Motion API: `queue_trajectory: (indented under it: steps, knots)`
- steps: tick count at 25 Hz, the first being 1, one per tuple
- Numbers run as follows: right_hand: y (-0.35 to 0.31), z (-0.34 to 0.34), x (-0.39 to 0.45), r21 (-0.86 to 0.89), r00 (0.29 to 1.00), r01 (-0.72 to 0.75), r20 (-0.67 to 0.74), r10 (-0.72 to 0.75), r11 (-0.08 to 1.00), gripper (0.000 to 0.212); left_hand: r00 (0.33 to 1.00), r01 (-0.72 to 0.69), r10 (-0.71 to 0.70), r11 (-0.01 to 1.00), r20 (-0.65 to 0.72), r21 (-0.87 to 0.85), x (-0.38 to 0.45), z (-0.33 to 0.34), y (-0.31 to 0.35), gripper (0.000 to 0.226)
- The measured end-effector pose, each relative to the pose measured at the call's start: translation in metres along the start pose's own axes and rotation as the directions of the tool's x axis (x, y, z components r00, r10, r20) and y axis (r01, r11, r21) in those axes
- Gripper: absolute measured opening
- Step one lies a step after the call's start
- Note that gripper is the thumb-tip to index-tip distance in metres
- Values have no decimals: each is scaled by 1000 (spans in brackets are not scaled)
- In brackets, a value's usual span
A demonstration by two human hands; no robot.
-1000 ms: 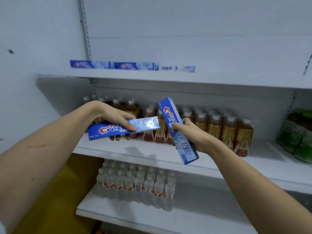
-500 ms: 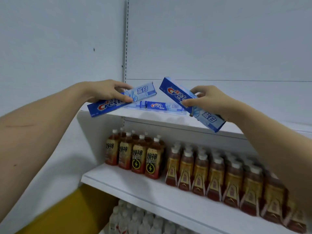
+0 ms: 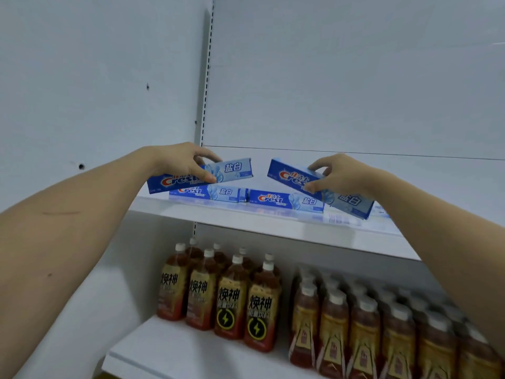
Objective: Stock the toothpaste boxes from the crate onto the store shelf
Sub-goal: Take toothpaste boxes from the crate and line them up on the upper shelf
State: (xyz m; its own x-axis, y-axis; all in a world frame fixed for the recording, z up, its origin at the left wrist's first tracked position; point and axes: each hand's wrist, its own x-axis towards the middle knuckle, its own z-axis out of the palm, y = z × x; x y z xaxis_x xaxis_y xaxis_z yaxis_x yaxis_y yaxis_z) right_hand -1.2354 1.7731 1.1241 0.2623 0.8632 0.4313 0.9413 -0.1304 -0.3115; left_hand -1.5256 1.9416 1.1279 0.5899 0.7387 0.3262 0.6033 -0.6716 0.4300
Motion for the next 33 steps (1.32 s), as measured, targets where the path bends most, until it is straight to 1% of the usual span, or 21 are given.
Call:
queue_trajectory:
  steps: [5, 8, 10, 13, 16, 20, 22, 27, 30, 33]
  knots:
    - [-6, 40, 56, -145, 997, 20, 78, -8, 989, 54, 994, -58, 49, 995, 99, 86, 61, 3, -49, 46]
    - [-9, 61, 88, -180, 993, 15, 116, 6, 984, 55, 988, -91, 73, 988, 137, 126, 91, 7, -71, 45]
    - [-11, 72, 103, -212, 990, 8, 142, 22, 977, 53, 977, -106, 74, 982, 201, 156, 105, 11, -80, 44]
    - [-11, 88, 118, -327, 977, 9, 204, 62, 945, 50, 953, -82, 26, 981, 301, 175, 118, 16, -88, 47]
    - [-10, 93, 122, -363, 976, 2, 204, 77, 932, 47, 951, -53, 11, 990, 309, 129, 118, 15, -85, 48]
    - [-8, 87, 111, -303, 992, -37, 107, 73, 952, 50, 972, -59, 40, 996, 232, 74, 108, 14, -74, 39]
    - [-7, 79, 101, -244, 995, -50, 70, 69, 968, 47, 982, -56, 40, 995, 185, 77, 99, 15, -63, 36]
    - [0, 53, 55, -84, 1000, -19, -8, 18, 996, 37, 997, -35, 32, 998, 70, 51, 54, 21, -20, 40]
    - [8, 35, 12, 129, 998, 4, -55, 3, 992, 37, 999, -28, 26, 997, -32, -71, 14, 33, 17, 40]
    - [14, 20, -34, 346, 997, 46, -77, -20, 937, 39, 996, 6, -21, 986, -88, -169, -30, 50, 56, 52]
